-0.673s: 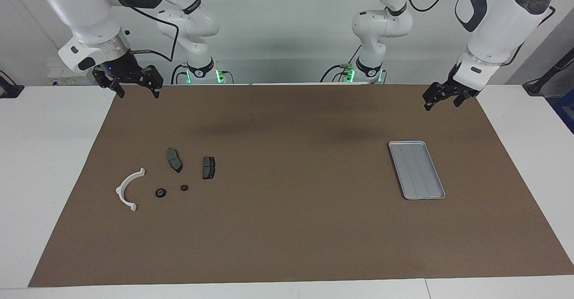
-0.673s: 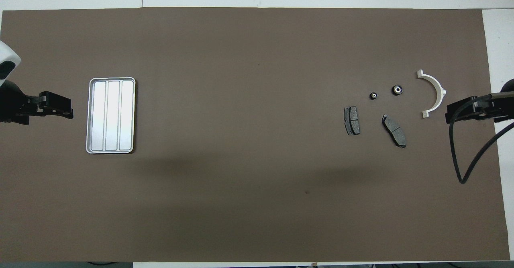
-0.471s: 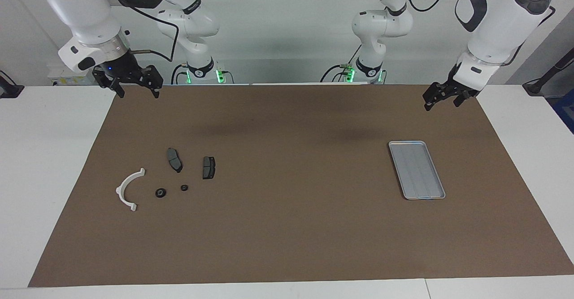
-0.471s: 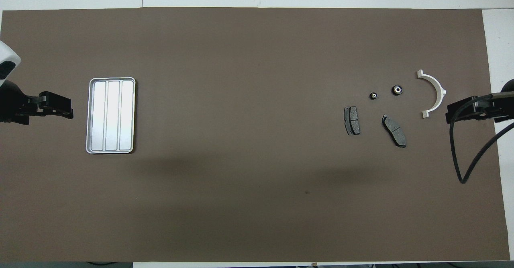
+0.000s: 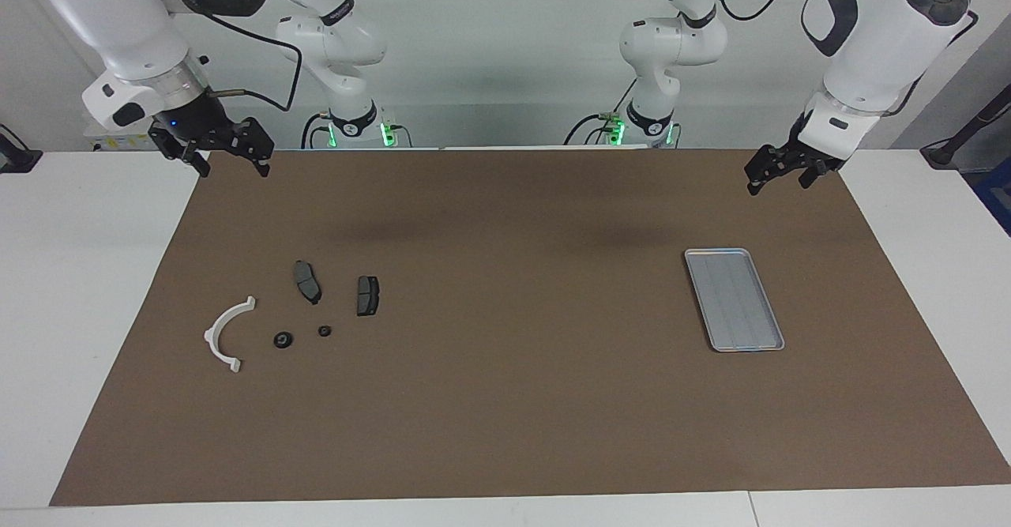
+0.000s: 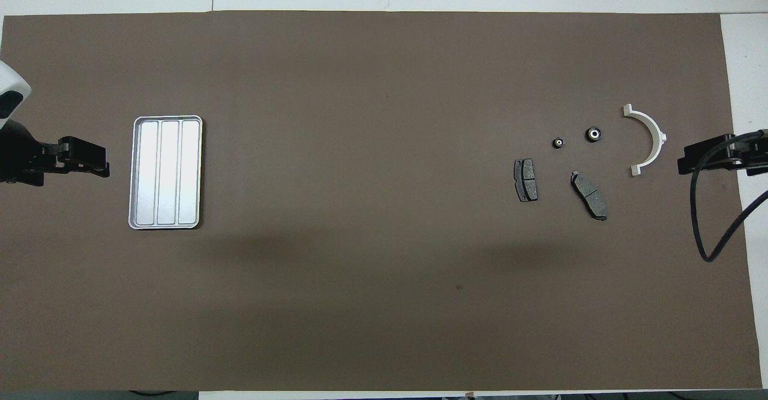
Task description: Pick bearing gear from pile to tray
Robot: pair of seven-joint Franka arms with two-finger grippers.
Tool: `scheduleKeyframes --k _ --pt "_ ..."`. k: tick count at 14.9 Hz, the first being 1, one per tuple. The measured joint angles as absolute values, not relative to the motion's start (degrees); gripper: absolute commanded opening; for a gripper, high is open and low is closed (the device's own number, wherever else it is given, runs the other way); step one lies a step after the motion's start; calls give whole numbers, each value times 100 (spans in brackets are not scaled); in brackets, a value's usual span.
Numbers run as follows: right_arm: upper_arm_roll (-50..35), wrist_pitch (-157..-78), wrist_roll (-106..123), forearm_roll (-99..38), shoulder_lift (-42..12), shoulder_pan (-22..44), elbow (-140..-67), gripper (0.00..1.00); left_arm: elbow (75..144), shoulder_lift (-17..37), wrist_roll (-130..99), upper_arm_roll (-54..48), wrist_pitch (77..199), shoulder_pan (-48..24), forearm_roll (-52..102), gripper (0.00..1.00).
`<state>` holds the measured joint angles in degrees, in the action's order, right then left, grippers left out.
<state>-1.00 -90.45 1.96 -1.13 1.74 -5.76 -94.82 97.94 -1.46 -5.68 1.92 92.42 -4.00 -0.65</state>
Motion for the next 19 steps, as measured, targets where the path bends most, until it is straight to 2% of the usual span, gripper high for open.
scheduleKeyframes --k 10,19 --pt "-104 -10802 311 92 -1414 -585 -9497 100 9794 -146 -568 192 9242 -400 -65 100" --pt "-101 -11712 351 224 -2347 -590 -9515 100 9794 -146 -568 192 9242 -399 -65 100"
